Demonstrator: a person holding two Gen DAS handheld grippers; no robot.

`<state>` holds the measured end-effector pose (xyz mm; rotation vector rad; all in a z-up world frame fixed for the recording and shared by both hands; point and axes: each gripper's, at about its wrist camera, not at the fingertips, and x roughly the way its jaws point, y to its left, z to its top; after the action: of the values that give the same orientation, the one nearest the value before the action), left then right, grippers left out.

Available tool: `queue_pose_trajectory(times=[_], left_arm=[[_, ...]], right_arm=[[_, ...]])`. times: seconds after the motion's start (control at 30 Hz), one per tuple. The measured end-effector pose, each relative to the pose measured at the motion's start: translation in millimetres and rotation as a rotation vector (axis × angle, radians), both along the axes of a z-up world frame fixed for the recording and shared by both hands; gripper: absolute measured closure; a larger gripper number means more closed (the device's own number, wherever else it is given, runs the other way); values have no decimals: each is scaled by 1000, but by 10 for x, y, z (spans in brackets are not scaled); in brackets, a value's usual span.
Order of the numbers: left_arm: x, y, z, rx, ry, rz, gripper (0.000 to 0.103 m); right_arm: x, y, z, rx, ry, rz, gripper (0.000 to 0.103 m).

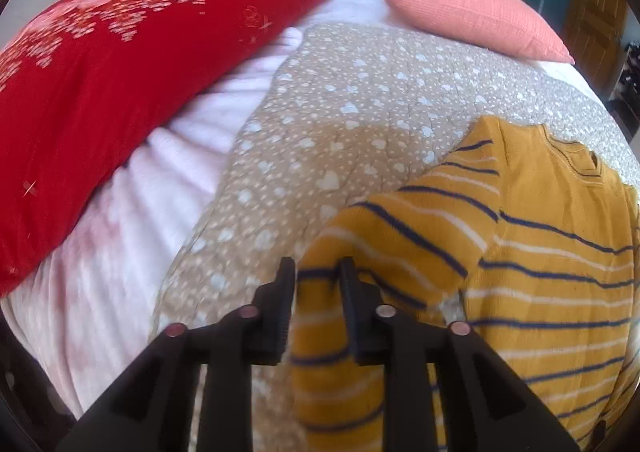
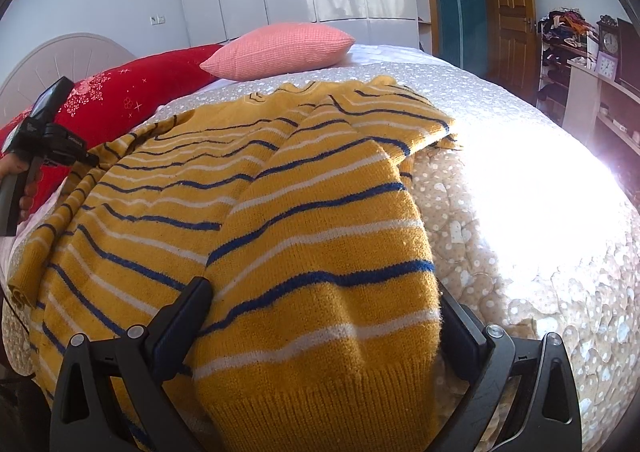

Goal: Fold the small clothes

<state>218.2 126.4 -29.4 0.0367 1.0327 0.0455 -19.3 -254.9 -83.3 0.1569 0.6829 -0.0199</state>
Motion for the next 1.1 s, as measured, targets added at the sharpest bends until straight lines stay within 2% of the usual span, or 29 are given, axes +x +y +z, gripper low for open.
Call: queue_pose_trajectory(times=[0.07, 0.1, 0.17, 0.2, 0.23, 0.3, 0.4, 0.5, 0.57, 0.63, 0.7, 0.73, 0.8, 0.83, 0.87, 0.93, 1.03, 1.1], left_arm=[[-259, 54, 138, -17, -27, 8, 67], [-331, 58, 193, -13, -22, 10, 60], [-693, 57, 431, -31, -87, 6, 48], [-851, 58, 535, -48, -127, -1, 37], [-946, 36, 629, -40, -126, -5, 27], [-1309, 0, 835, -60, -197, -19, 19], [-1638, -58, 913, -89, -240, -56, 16], [-1830, -134, 852, -130, -221, -63, 16], [-1961, -199, 731, -194, -177, -74, 16], [-2061, -303, 646, -245, -149, -79, 16], [-2133, -382, 586, -269, -136, -82, 16], [-2163, -413, 564, -276, -131, -85, 16], [-2229, -494, 540, -282, -137, -93, 16], [-2251, -525, 523, -281, -135, -100, 16], [-2252, -551, 514, -279, -129, -106, 16], [-2240, -545, 523, -282, -126, -104, 16], [-2249, -553, 531, -291, -124, -101, 16], [-2259, -598, 557, -293, -128, -107, 16]], right_arm=[[9, -1, 7, -5, 6, 8, 0], [16, -13, 23, -2, 10, 17, 0], [27, -65, 85, 21, 54, 34, 0], [6, -106, 138, 46, 55, 29, 1], [-57, -174, 230, 83, 34, 9, 1], [-191, -243, 369, 110, -33, -21, 1], [-243, -246, 527, 81, -69, -7, 5], [-143, -192, 497, 4, -39, -9, 6], [-7, -216, 399, -16, 18, -20, 7], [86, -264, 299, 20, 66, -15, 17], [151, -311, 239, 117, 116, 23, 52], [133, -347, 253, 159, 113, 20, 57], [59, -449, 337, 204, 85, 4, 79], [24, -523, 381, 227, 75, -3, 84], [-29, -593, 423, 249, 63, -9, 93], [-93, -775, 519, 276, 69, -44, 94], [-188, -1060, 615, 111, 55, -171, 94], [-214, -1379, 588, 13, 100, -314, 94]])
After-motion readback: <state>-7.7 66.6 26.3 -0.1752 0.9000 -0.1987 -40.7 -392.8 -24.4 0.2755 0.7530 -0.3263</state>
